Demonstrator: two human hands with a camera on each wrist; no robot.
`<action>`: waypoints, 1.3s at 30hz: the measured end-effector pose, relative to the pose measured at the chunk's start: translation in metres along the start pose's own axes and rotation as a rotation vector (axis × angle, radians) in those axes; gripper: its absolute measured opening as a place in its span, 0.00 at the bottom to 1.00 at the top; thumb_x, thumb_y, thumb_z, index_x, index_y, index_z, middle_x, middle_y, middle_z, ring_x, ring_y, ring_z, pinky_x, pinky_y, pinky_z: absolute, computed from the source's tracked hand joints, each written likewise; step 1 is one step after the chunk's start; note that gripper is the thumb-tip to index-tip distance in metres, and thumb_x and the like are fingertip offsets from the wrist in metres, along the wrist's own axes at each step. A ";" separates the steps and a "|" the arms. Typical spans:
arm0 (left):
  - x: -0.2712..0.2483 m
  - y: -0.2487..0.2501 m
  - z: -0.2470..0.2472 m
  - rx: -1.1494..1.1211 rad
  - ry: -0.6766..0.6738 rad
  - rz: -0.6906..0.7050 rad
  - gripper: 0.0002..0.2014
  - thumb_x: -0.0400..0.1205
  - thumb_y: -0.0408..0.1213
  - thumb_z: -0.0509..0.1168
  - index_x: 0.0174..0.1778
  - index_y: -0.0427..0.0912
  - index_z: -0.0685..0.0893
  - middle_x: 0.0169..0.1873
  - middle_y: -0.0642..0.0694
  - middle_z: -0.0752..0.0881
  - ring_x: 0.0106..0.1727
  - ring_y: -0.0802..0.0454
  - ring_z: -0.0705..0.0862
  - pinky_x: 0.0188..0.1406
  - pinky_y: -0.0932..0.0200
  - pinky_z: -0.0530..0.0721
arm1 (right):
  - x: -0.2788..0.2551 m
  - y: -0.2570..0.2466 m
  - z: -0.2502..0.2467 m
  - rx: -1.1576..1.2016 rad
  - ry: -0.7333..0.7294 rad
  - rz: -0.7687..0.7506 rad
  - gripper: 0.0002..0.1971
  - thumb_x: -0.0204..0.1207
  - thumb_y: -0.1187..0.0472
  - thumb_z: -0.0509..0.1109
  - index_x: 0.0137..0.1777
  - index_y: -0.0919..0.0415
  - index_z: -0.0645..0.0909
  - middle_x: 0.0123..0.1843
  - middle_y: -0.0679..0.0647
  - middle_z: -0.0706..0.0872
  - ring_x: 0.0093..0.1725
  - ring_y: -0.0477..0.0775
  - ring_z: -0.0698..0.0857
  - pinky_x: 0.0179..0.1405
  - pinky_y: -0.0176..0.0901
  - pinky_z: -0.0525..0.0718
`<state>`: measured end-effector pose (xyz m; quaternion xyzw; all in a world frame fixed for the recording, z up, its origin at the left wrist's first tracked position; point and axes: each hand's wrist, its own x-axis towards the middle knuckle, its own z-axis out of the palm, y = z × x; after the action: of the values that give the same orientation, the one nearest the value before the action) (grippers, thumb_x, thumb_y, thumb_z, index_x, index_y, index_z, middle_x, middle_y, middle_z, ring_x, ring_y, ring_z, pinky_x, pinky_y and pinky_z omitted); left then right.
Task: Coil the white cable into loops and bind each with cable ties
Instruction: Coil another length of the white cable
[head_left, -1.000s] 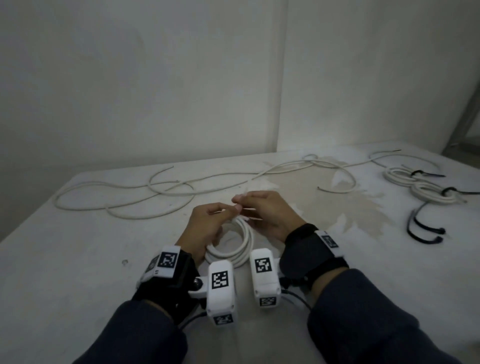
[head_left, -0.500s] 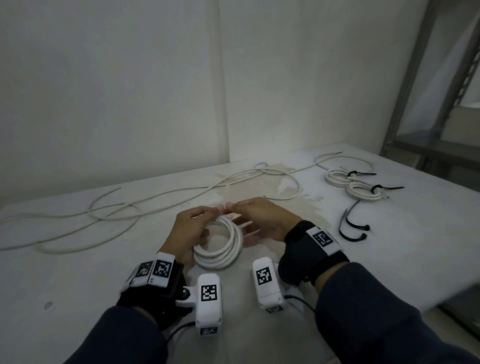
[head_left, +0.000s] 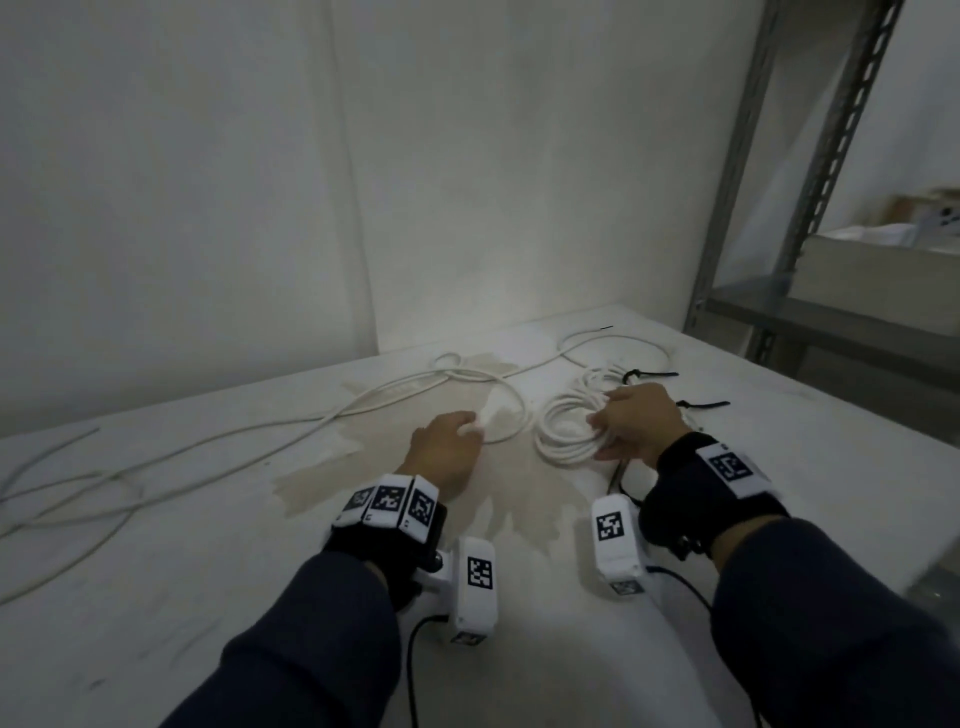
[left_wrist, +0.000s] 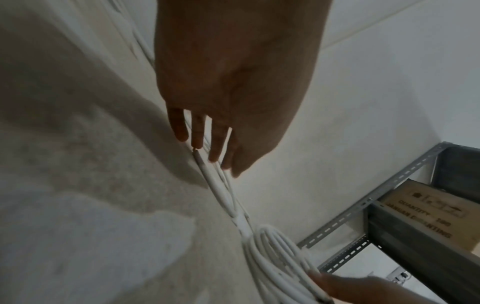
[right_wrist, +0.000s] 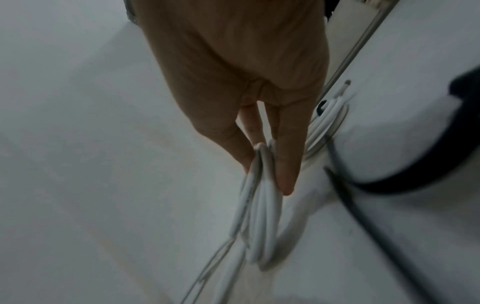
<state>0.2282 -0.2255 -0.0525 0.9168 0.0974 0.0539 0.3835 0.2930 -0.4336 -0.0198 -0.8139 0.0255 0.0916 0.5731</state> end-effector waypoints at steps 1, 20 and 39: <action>0.003 -0.002 0.001 0.095 -0.046 -0.013 0.21 0.85 0.42 0.59 0.74 0.46 0.75 0.74 0.44 0.74 0.76 0.42 0.68 0.76 0.55 0.64 | 0.010 0.004 -0.007 -0.022 0.021 0.010 0.12 0.75 0.73 0.70 0.58 0.68 0.81 0.44 0.60 0.83 0.37 0.57 0.85 0.33 0.46 0.90; -0.021 0.010 -0.042 -0.534 0.365 0.250 0.05 0.79 0.32 0.71 0.50 0.40 0.89 0.41 0.48 0.84 0.37 0.60 0.78 0.39 0.70 0.77 | -0.012 -0.047 0.034 -0.275 0.112 -0.133 0.25 0.79 0.40 0.63 0.54 0.65 0.79 0.49 0.63 0.84 0.58 0.65 0.82 0.50 0.46 0.77; -0.148 -0.055 -0.201 -1.805 0.356 -0.167 0.14 0.79 0.43 0.69 0.47 0.35 0.76 0.30 0.44 0.80 0.23 0.54 0.78 0.21 0.68 0.81 | -0.143 -0.087 0.111 -0.782 -1.134 -0.313 0.15 0.74 0.72 0.67 0.52 0.56 0.90 0.31 0.51 0.86 0.32 0.47 0.80 0.34 0.35 0.76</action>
<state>0.0414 -0.0812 0.0451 0.2385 0.1415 0.2218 0.9348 0.1516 -0.3089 0.0500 -0.7810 -0.4292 0.4206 0.1698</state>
